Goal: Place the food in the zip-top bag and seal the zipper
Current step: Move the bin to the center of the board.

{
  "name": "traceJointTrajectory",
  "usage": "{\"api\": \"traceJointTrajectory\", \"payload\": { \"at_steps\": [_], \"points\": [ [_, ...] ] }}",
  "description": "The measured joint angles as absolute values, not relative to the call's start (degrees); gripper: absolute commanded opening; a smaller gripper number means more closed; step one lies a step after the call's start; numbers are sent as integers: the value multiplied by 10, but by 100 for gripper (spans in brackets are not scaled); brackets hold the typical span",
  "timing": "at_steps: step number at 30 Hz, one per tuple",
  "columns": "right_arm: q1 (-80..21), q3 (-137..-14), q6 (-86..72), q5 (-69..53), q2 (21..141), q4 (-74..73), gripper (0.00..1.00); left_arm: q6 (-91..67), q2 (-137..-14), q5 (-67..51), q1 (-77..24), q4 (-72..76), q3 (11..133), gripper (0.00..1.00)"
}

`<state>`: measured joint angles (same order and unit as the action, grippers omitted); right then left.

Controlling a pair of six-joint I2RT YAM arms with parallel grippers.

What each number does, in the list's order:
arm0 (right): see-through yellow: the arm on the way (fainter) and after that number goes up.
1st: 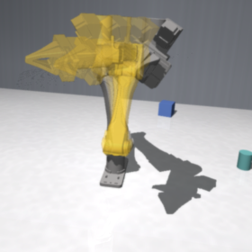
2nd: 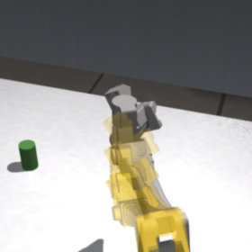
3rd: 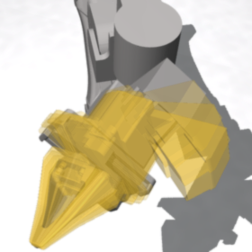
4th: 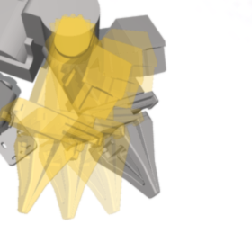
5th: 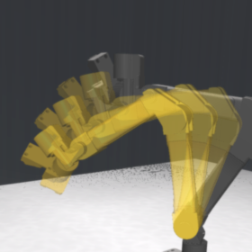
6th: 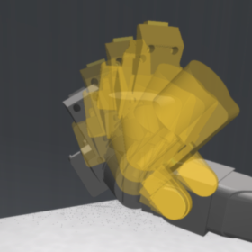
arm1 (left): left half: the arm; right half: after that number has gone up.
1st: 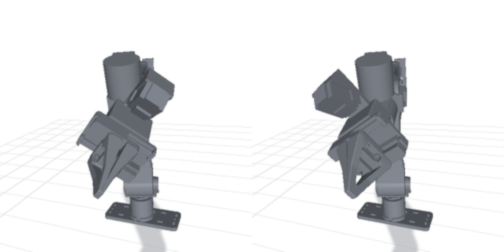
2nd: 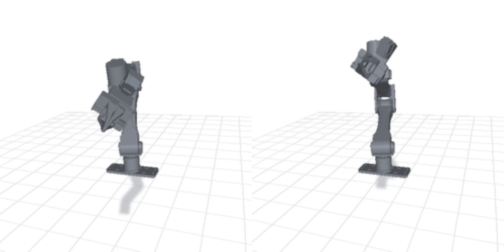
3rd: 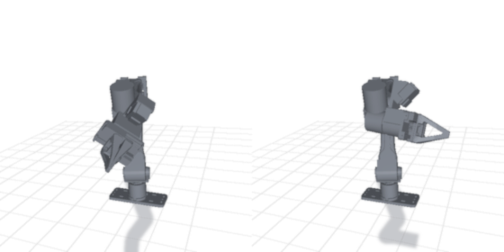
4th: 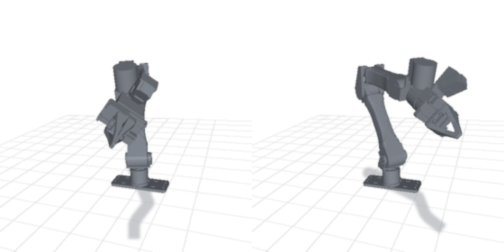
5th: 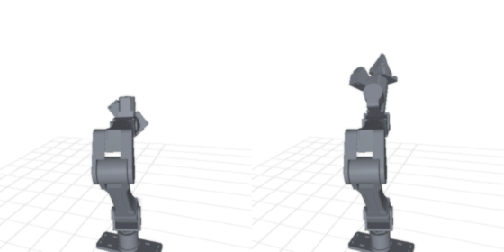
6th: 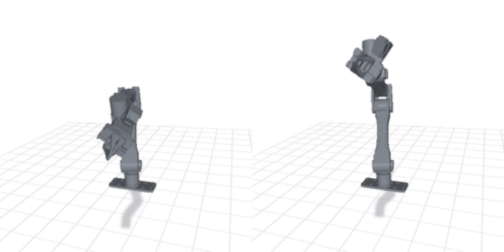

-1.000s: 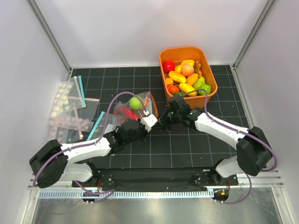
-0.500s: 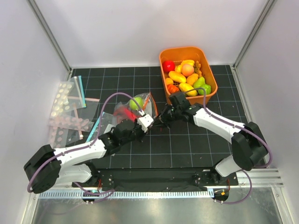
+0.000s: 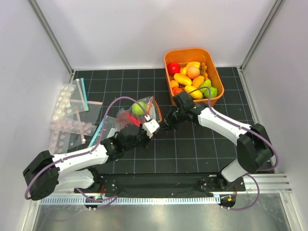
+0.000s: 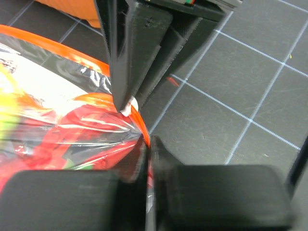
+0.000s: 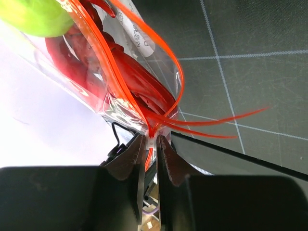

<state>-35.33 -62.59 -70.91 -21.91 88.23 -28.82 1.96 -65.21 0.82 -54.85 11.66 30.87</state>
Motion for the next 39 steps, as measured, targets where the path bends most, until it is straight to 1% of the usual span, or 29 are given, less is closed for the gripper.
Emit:
{"api": "traceJointTrajectory", "payload": {
  "at_steps": [1, 2, 5, 8, 11, 14, 19, 21, 22, 23, 24, 30, 39],
  "points": [
    [-353, -627, -707, -217, 882, -289, 1, 20, -652, 10, -549, 113, 311, 18],
    [-352, -628, -705, -206, 882, -289, 1, 19, -651, 8, -550, 108, 314, 29],
    [-347, -628, -702, -185, 880, -290, 1, 17, -639, 4, -558, 98, 319, 43],
    [-348, -634, -701, -166, 873, -300, 1, 16, -628, 1, -561, 89, 329, 49],
    [-355, -646, -701, -154, 860, -310, 1, 15, -627, -1, -561, 84, 342, 53],
    [-365, -653, -701, -152, 849, -313, 1, 15, -627, 2, -563, 83, 350, 53],
    [-380, -655, -702, -151, 846, -321, 1, 17, -648, 20, -569, 82, 365, 49],
    [-383, -657, -701, -151, 846, -327, 1, 19, -659, 32, -570, 82, 368, 37],
    [-385, -659, -701, -151, 846, -330, 1, 20, -662, 39, -570, 82, 368, 29],
    [-386, -661, -701, -150, 846, -332, 1, 21, -665, 45, -570, 83, 368, 9],
    [-386, -661, -699, -149, 846, -336, 1, 20, -670, 51, -569, 82, 371, 0],
    [-383, -669, -689, -132, 846, -361, 1, 32, -705, 62, -569, 70, 398, 0],
    [-370, -701, -663, -159, 860, -370, 1, 12, -635, 52, -568, 65, 374, 0]
  ]
}}
